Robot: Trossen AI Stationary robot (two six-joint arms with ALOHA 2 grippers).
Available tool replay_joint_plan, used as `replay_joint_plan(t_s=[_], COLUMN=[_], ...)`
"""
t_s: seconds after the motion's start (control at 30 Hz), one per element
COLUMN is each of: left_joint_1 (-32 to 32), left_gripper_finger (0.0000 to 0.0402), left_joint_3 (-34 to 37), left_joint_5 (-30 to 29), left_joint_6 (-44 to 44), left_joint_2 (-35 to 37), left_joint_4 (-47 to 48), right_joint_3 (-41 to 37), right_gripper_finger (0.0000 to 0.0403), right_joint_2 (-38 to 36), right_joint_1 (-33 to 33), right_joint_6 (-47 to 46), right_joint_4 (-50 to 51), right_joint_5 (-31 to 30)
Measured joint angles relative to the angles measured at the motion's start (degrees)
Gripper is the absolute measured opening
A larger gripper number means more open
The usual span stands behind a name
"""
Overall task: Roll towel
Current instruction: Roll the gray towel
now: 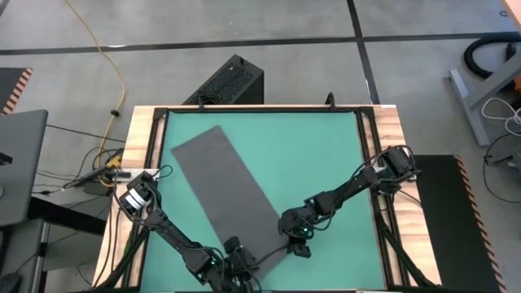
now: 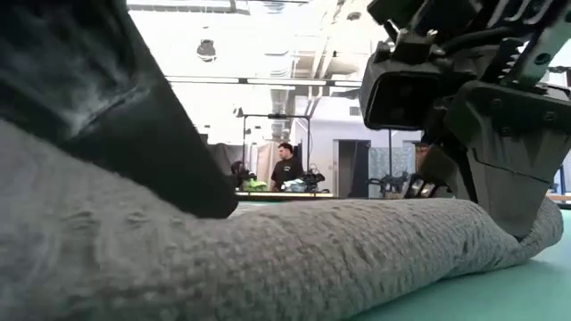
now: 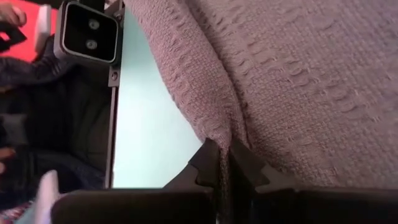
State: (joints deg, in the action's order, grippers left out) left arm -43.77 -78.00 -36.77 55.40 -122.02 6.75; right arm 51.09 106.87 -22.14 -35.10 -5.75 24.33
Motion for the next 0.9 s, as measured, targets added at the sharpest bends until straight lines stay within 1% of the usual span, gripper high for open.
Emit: replay_joint_plan(t_s=[0.13, 0.27, 0.4, 0.53, 0.67, 0.77, 0.9], left_joint_1=[0.1, 0.1, 0.1, 0.1, 0.1, 0.2, 0.2], left_gripper_finger=[0.0132, 0.0132, 0.0132, 0.0132, 0.0132, 0.0132, 0.0132], left_joint_3=[0.0, 0.3, 0.3, 0.3, 0.1, 0.0, 0.0], left_joint_5=[-0.2, -0.7, -1.2, -2.2, -2.1, -1.9, -2.8], left_joint_6=[-0.7, -0.7, -0.7, -0.7, -1.0, -0.7, 0.7], left_joint_2=[0.0, 0.0, 0.0, -0.5, -3.4, -4.4, -4.6], left_joint_4=[1.0, 1.7, 1.8, 1.3, -2.4, -2.9, -1.2], right_joint_3=[0.0, 0.0, 0.0, 0.0, 0.0, -0.1, -0.2], right_gripper_finger=[0.0048, 0.0070, 0.0105, 0.0148, 0.0186, 0.0198, 0.0197], right_joint_2=[0.0, 0.0, 0.0, 0.0, -0.4, -1.9, -5.5], right_joint_1=[0.7, 1.3, 1.7, 2.1, 3.7, 4.3, 5.2], right_joint_6=[-2.0, -2.0, -2.0, -1.6, -0.6, -0.4, 2.1], right_joint_4=[0.0, -0.2, -0.3, -0.4, 0.4, 1.9, 6.8], right_joint_5=[1.4, 2.0, 2.9, 3.6, 8.9, 8.6, 8.5])
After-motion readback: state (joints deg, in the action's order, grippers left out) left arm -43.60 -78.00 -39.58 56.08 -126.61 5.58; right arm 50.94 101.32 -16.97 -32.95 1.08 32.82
